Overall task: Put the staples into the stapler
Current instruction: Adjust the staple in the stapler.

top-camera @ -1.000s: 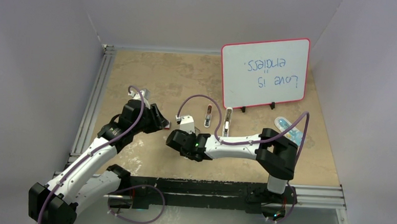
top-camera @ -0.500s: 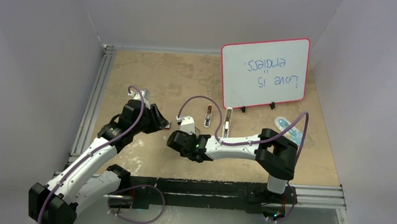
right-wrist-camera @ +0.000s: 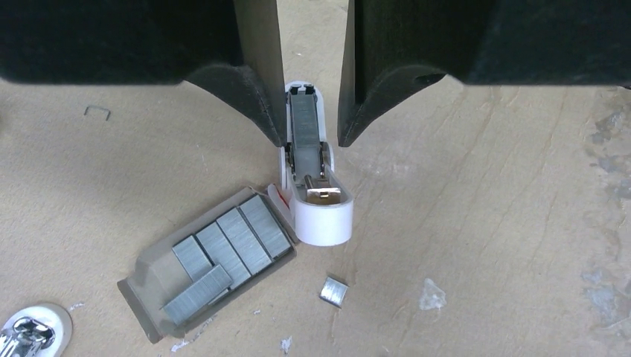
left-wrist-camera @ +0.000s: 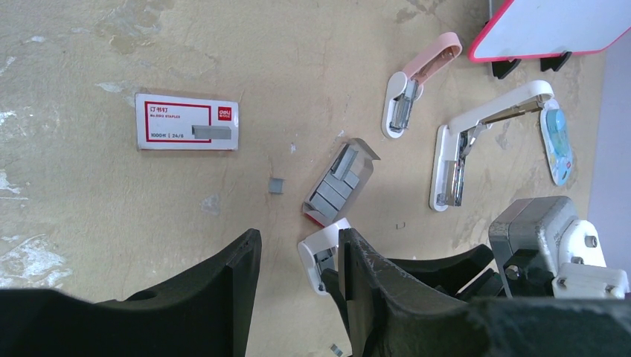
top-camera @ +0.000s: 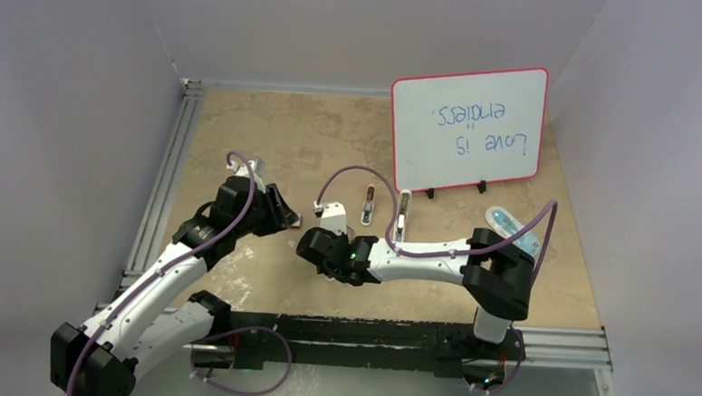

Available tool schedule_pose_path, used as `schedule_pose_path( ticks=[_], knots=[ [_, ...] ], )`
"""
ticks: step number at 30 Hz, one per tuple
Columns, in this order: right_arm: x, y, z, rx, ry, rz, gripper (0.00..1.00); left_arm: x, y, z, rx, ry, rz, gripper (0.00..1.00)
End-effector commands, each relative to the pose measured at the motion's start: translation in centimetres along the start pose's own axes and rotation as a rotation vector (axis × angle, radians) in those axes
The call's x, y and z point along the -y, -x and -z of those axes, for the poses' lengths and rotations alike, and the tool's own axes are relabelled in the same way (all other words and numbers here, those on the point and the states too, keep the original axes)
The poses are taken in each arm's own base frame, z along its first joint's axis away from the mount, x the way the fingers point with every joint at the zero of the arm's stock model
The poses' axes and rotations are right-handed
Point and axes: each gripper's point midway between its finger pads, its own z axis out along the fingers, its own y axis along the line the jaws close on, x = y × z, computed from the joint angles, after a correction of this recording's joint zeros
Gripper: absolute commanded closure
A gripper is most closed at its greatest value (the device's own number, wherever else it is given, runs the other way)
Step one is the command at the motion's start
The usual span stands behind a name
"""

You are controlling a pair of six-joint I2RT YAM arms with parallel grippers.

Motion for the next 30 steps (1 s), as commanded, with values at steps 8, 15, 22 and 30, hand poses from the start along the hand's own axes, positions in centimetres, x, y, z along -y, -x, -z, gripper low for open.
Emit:
schedule_pose_path(
  ticks=[8,15,22,30],
  knots=[
    [-1.6,2.6,-0.5,0.086,0.025,0.014,0.66,0.5,1.0,0.0,0.034,-0.013,-0.014,0.58],
    [-2.0,2.6,-0.8,0.095,0.042,0.031,0.67,0.5,0.9,0.0,0.032,-0.013,-0.015,0.58],
    [-1.8,1.5,-1.3,0.064,0.046,0.042,0.67,0.5,0.9,0.0,0.029,-0.012,-0.014,0.58],
    [-1.2,0.2,-1.3,0.024,0.051,0.044,0.67,0.4,0.8,-0.1,0.028,-0.011,-0.014,0.58]
  ],
)
